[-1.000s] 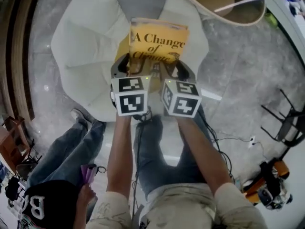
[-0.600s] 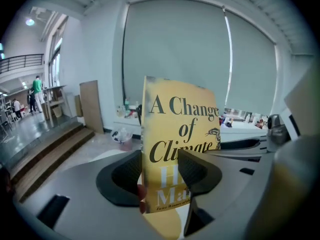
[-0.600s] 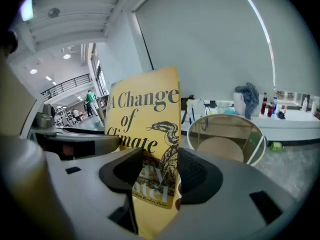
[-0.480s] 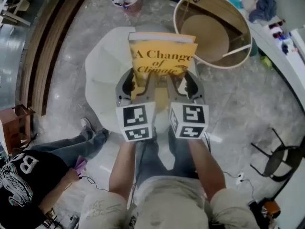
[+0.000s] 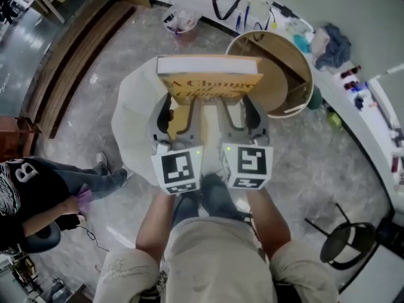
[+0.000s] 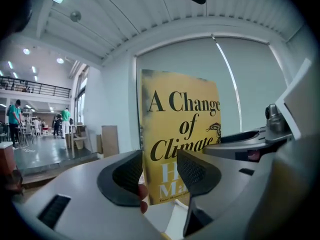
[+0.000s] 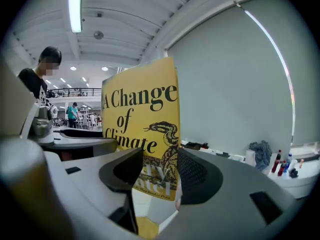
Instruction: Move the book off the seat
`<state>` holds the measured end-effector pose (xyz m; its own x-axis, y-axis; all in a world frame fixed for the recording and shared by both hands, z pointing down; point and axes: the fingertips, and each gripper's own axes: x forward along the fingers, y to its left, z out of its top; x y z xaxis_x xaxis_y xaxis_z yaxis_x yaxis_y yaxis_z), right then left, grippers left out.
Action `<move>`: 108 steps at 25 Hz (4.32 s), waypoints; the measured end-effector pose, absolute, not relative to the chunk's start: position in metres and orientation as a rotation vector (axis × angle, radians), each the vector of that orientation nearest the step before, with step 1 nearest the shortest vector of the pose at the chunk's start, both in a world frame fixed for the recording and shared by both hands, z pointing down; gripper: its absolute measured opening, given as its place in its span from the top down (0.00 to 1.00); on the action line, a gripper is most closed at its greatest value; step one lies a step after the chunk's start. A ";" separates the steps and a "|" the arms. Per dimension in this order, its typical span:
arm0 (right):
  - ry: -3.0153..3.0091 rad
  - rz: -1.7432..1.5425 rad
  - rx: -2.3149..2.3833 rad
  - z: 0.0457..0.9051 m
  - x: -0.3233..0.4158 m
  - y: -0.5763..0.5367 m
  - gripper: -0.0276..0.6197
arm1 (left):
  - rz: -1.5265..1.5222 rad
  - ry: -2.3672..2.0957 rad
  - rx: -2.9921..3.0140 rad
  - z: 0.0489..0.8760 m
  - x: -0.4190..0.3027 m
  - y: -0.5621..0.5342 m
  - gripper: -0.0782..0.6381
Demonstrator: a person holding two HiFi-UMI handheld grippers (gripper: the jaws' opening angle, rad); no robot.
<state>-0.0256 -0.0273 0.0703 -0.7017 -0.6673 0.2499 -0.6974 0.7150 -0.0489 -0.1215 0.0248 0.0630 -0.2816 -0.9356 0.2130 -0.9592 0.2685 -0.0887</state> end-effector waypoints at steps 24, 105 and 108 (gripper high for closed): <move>-2.783 -0.111 1.230 -0.070 0.078 0.140 0.61 | 0.112 -2.526 2.011 -0.070 -0.023 0.187 0.58; -2.632 0.082 1.340 0.005 0.260 -0.388 0.61 | 0.268 -2.324 2.088 -0.001 0.154 -0.354 0.59; -2.650 0.084 1.290 0.017 0.256 -0.413 0.61 | 0.284 -2.326 2.029 0.015 0.152 -0.377 0.59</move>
